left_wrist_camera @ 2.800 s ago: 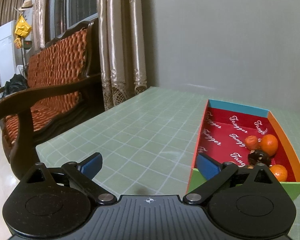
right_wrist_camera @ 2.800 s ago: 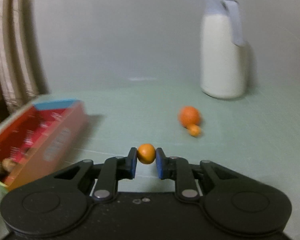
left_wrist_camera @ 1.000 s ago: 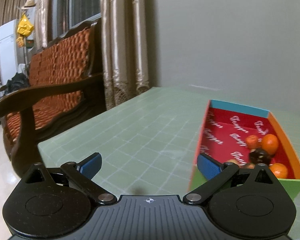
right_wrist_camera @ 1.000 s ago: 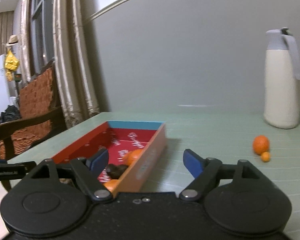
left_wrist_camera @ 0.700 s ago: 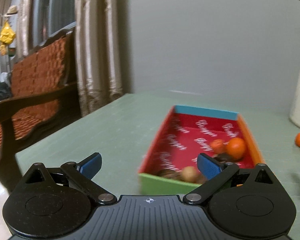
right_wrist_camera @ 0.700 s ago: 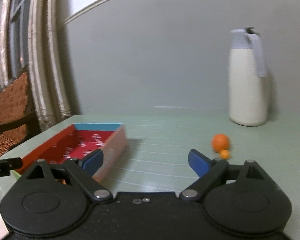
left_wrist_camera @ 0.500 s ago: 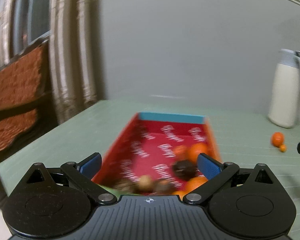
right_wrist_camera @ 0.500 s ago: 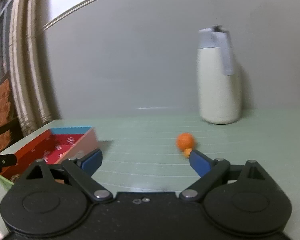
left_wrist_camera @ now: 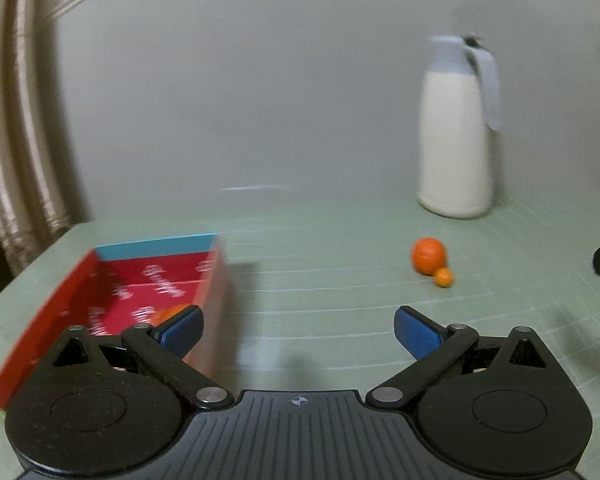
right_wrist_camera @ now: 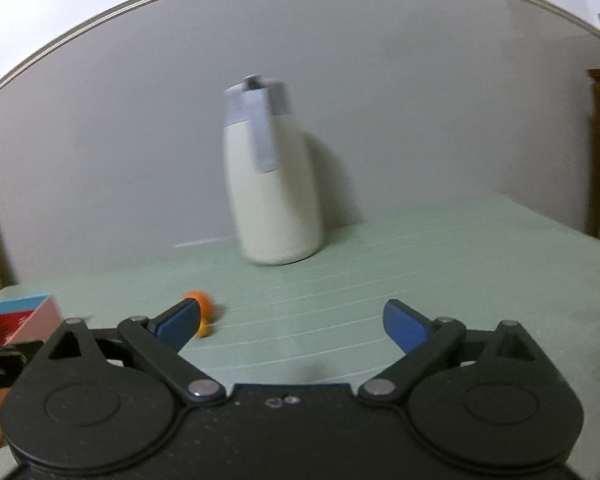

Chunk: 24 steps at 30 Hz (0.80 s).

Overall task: Organize fruits
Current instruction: 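Move the left gripper to the remaining kumquat and grasp it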

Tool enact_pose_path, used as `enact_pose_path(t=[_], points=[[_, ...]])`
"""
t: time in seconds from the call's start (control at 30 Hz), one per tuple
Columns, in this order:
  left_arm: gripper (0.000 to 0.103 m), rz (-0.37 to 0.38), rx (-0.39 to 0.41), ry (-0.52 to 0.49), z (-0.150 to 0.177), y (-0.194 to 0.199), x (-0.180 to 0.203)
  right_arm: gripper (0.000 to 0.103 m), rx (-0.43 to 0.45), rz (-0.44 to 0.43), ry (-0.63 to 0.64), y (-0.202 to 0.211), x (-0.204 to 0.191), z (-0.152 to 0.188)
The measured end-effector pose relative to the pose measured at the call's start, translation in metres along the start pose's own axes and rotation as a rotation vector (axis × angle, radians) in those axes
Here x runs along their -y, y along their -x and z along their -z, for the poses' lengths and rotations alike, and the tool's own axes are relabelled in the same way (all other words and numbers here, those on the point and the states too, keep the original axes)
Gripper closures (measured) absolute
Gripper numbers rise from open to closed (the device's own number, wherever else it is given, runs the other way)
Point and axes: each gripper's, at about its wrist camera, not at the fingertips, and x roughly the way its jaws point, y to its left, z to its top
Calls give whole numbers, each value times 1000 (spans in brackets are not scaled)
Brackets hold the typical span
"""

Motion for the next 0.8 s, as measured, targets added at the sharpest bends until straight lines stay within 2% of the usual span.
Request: enact_pose_path(t=[0.27, 0.43, 0.7, 0.8], points=[[2, 57, -38, -47, -5, -28, 52, 3, 14, 159, -44, 5, 49, 3], [2, 61, -53, -70, -8, -42, 74, 2, 18, 177, -71, 9, 69, 5], [3, 97, -91, -41, -12, -68, 93, 2, 7, 171, -97, 11, 84, 6], [14, 98, -100, -44, -12, -78, 100, 2, 9, 162, -111, 15, 86, 5]])
